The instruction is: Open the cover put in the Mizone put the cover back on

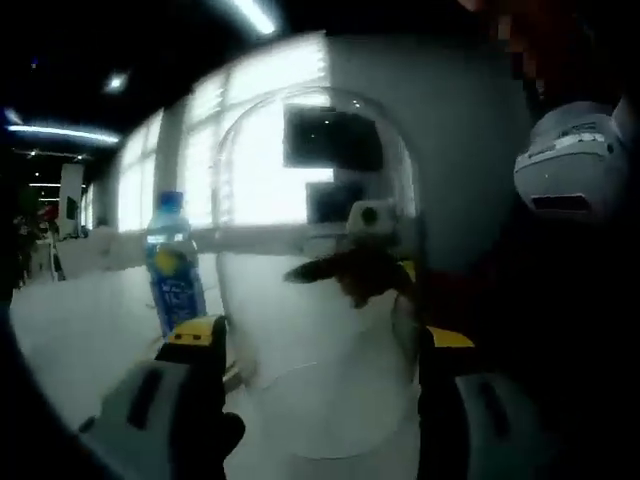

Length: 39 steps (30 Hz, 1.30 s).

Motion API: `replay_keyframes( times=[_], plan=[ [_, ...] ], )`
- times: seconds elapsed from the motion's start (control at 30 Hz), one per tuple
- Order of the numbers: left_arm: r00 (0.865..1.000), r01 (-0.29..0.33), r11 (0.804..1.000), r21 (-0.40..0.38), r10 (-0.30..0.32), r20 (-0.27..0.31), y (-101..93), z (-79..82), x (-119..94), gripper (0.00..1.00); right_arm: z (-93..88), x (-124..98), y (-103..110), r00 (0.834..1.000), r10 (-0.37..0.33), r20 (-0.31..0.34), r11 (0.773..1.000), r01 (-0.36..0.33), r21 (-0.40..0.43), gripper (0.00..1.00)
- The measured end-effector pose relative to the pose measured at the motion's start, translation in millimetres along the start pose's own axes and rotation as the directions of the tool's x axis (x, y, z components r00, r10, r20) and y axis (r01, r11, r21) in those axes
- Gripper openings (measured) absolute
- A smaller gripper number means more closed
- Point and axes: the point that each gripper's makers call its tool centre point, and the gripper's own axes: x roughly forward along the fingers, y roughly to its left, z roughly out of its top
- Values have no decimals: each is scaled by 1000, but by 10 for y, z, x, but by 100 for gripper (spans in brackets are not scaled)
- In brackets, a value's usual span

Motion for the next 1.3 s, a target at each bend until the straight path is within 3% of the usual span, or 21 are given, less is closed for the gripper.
replay_keyframes(
  times=[0.33,0.57,0.7,0.9,1.1,1.3],
  plan=[
    [1000,31,999,-28,-31,3,35,-41,87,75,-6,44,-17,999,14,-35,1000,-14,12,80],
    [999,36,999,-21,-37,-28,54,-49,104,75,-32,95,-30,996,33,-82,999,-31,16,83],
    [999,54,998,-17,-54,-3,78,-53,99,74,-55,97,-38,995,20,-100,999,-17,35,83],
    [998,56,998,-25,-56,3,65,-40,107,73,-62,96,-48,994,17,-104,999,-14,37,83],
    [998,58,997,-40,-58,3,60,-35,107,74,-60,83,-46,999,8,-34,999,-7,36,83],
    [999,48,998,-38,-48,0,51,-36,107,74,-47,91,-45,999,18,-32,999,-17,36,83]
  ],
)
